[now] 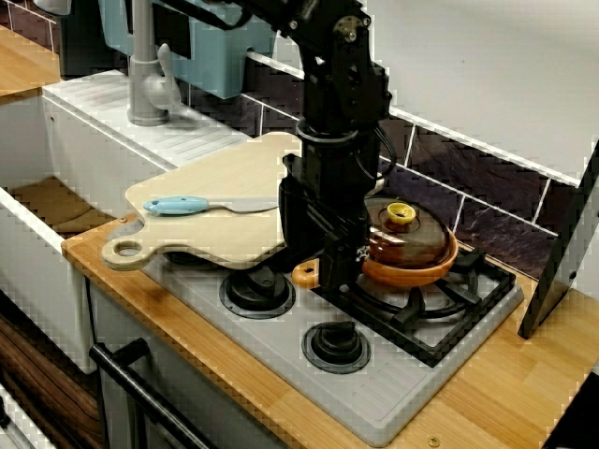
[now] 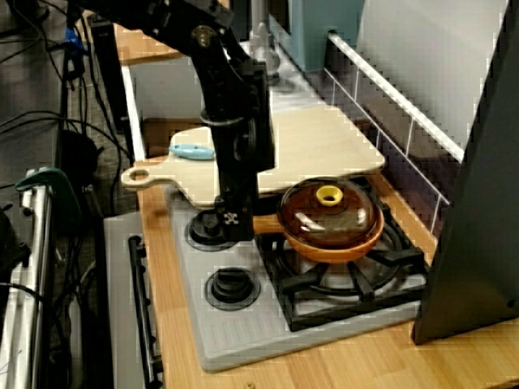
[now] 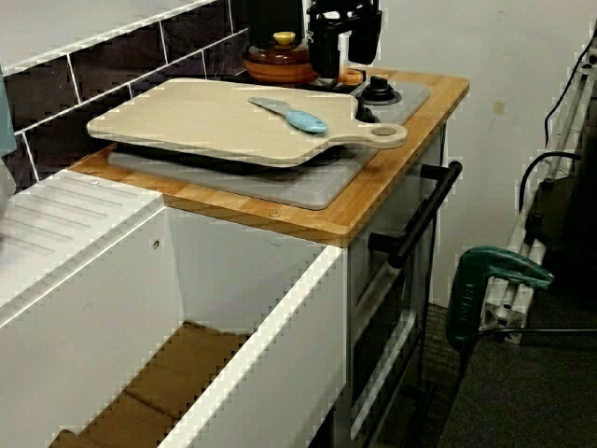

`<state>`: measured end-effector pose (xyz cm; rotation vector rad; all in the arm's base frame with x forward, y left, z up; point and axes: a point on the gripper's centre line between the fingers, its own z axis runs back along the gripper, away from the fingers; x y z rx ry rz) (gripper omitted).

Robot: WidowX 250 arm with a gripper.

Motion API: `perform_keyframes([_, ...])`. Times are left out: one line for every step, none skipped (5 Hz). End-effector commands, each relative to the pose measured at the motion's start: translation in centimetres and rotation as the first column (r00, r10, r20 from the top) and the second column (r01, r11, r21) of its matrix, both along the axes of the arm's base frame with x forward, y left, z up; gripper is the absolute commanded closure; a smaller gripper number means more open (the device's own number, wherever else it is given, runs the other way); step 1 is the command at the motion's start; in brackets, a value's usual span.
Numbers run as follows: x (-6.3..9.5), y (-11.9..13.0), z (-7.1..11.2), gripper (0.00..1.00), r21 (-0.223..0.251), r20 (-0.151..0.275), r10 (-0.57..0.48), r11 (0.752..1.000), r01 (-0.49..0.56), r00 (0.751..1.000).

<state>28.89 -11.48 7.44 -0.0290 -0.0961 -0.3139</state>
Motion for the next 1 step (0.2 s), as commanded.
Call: perform_keyframes([0.99, -0.26, 0.05, 0.00, 0.016, 0.044, 0.020, 1.000, -0.021, 0.999])
